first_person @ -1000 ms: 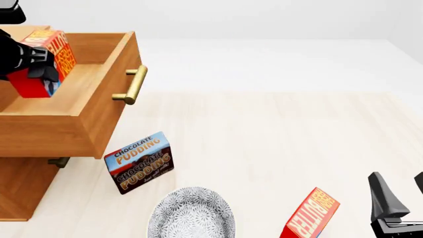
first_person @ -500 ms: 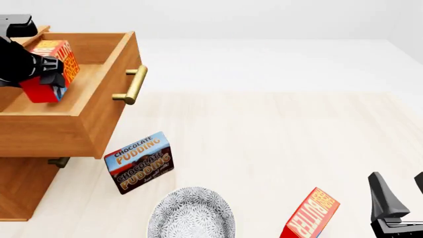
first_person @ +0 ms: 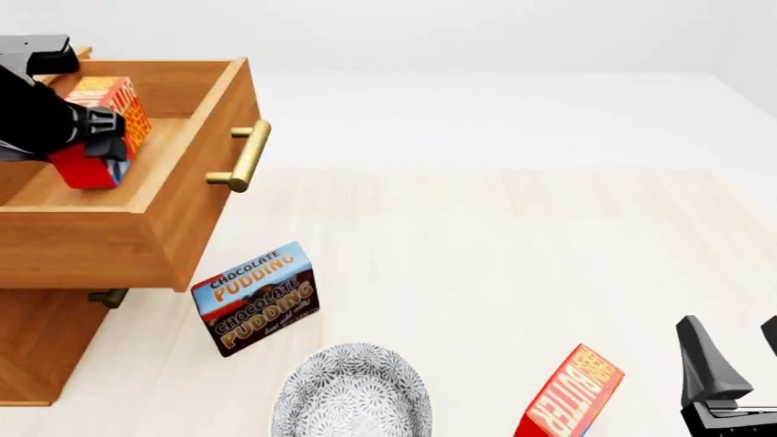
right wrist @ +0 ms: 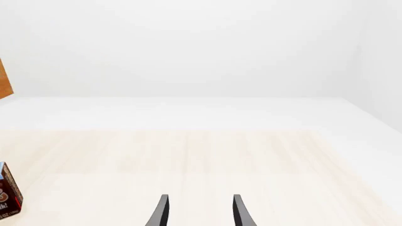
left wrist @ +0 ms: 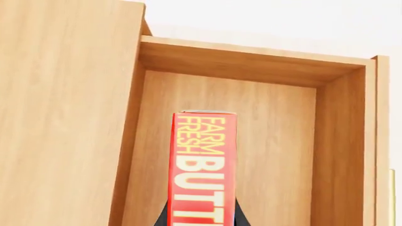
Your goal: Put the butter at the front in the top drawer of the cabinet and close it.
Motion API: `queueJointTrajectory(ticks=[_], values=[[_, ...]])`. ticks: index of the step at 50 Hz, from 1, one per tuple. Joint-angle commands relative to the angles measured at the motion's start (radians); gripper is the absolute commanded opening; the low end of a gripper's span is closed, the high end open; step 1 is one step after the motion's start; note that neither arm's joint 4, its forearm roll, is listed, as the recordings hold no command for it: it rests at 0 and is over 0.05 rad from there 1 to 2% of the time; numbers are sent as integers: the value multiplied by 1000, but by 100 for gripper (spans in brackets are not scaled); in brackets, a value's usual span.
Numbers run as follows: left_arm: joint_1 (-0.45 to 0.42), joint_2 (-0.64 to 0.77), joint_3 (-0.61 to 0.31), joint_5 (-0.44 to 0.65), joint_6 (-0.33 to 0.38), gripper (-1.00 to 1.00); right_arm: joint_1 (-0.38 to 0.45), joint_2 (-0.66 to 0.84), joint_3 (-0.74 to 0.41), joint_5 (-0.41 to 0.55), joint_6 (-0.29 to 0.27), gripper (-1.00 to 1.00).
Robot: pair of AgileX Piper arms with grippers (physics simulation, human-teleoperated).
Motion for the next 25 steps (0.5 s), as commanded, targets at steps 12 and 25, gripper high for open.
queueJointTrajectory(ticks=[12, 25], values=[[-8, -5, 32, -43, 5, -100, 0, 1, 0, -1, 0, 100], [-19, -2, 69, -65, -12, -100, 0, 1, 0, -1, 0, 100]])
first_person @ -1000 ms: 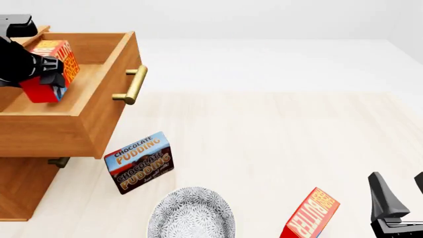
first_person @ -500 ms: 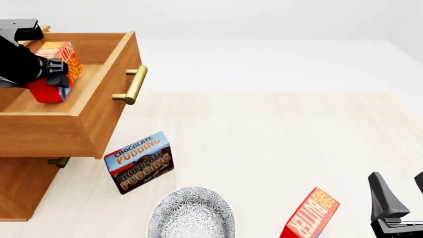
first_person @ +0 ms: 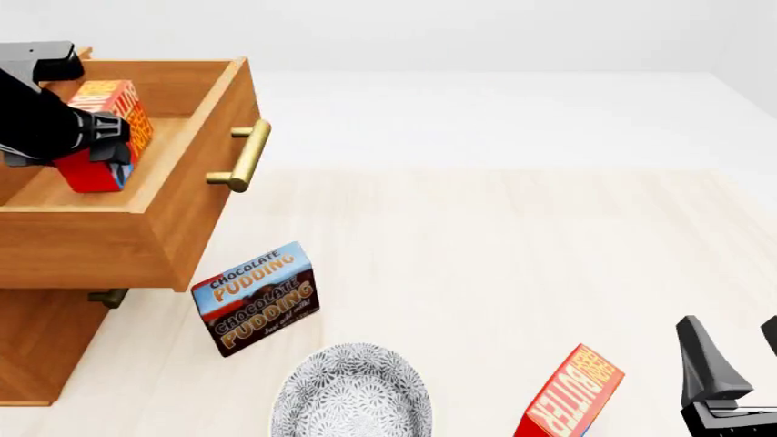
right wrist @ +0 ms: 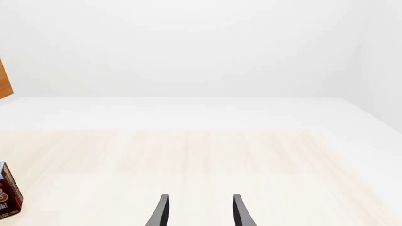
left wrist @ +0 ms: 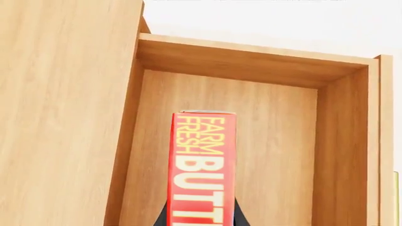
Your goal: Put the butter at the front in the top drawer of the cabinet and close it.
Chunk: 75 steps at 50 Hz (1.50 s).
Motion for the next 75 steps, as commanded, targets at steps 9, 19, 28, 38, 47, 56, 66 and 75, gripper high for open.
queueJointTrajectory(ticks=[9, 19, 28, 38, 47, 56, 66, 75], values=[[-18, -2, 12, -6, 0, 100, 0, 1, 0, -1, 0, 100], [-8, -15, -22, 21, 8, 100, 0, 1, 0, -1, 0, 100], [7, -34, -58, 63, 27, 100, 0, 1, 0, -1, 0, 100], [24, -68, -82, 107, 48, 100, 0, 1, 0, -1, 0, 100], [18, -110, -98, 151, 56, 100, 0, 1, 0, -1, 0, 100], [5, -157, -108, 189, 73, 100, 0, 1, 0, -1, 0, 100], [-35, -218, -127, 240, 102, 100, 0, -3, 0, 3, 1, 100], [-86, -250, -146, 274, 141, 100, 0, -1, 0, 1, 0, 100]])
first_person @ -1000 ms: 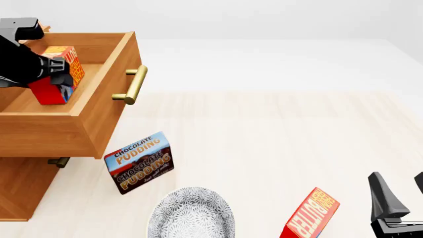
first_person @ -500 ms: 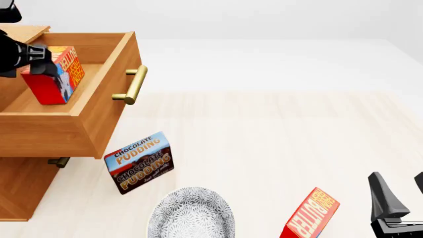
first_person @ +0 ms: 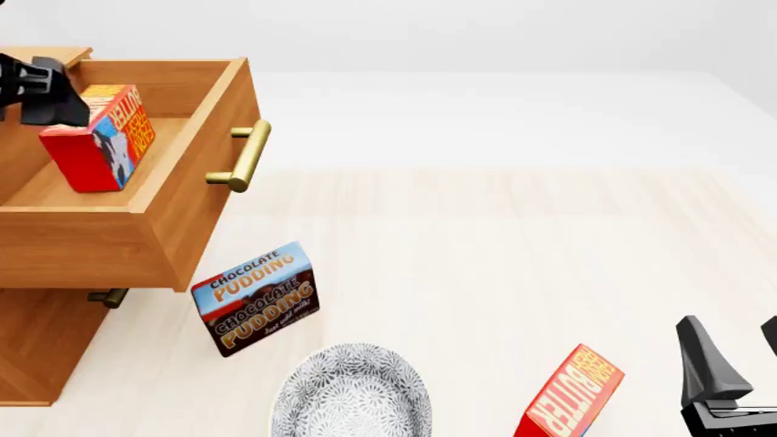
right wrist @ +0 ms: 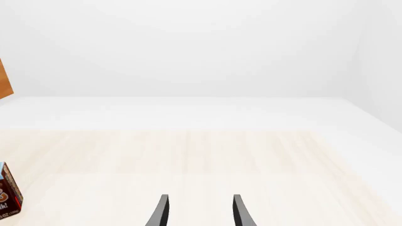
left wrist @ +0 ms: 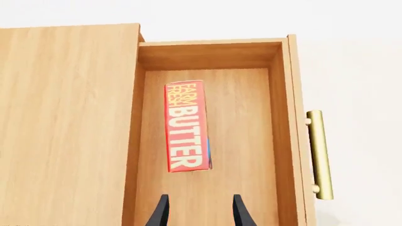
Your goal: Put the butter at the front in the top drawer of the cabinet and close it.
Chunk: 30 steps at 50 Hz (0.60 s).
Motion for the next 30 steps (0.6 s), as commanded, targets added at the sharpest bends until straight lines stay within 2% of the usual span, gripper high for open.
queueJointTrajectory(ticks=[1, 10, 13, 19, 27, 28, 30], values=[[-51, -46, -19, 41, 37, 100, 0, 1, 0, -1, 0, 100], [-92, -81, -60, 68, 89, 100, 0, 5, 0, -5, 0, 100], [-112, -86, -75, 69, 87, 100, 0, 6, 0, -6, 0, 100], [-182, -91, -93, 65, 100, 100, 0, 8, 0, -8, 0, 100], [-275, -55, -181, 68, 117, 100, 0, 9, 0, -9, 0, 100], [-307, -33, -199, 61, 108, 100, 0, 8, 0, -8, 0, 100], [-311, -28, -194, 55, 111, 100, 0, 8, 0, -8, 0, 100]])
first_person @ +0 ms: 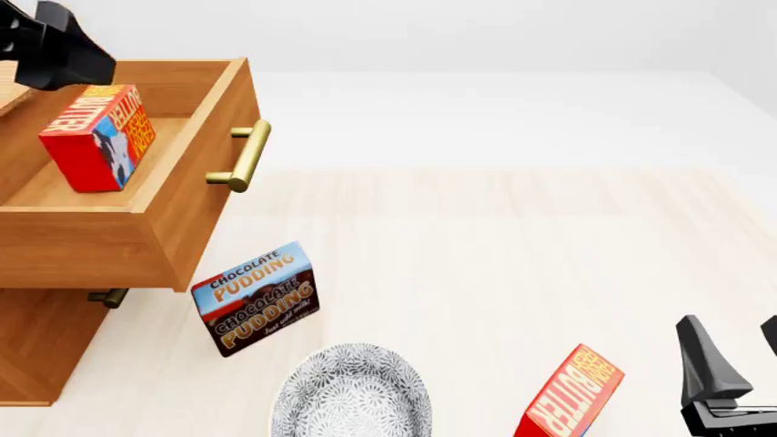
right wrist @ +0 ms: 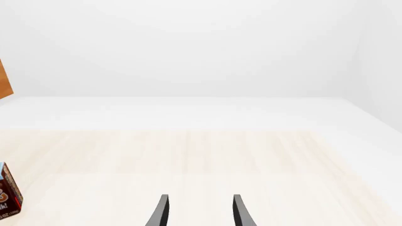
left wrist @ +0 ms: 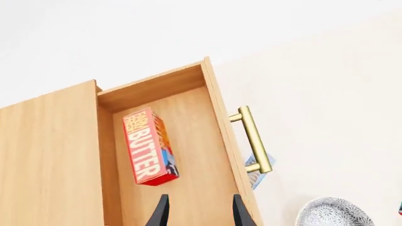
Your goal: Put the butter at the front in the top drawer of the cabinet and close it.
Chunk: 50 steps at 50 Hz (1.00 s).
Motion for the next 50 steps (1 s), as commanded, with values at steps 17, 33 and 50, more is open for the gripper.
queueJointTrajectory(ticks=[17, 33, 50], values=[[-314, 218, -213, -101, -86, 100, 0, -2, 0, 2, 0, 100], [-449, 349, -239, -211, -184, 100, 0, -2, 0, 2, 0, 100], [-546, 476, -129, -405, -296, 100, 0, -8, 0, 8, -1, 100]])
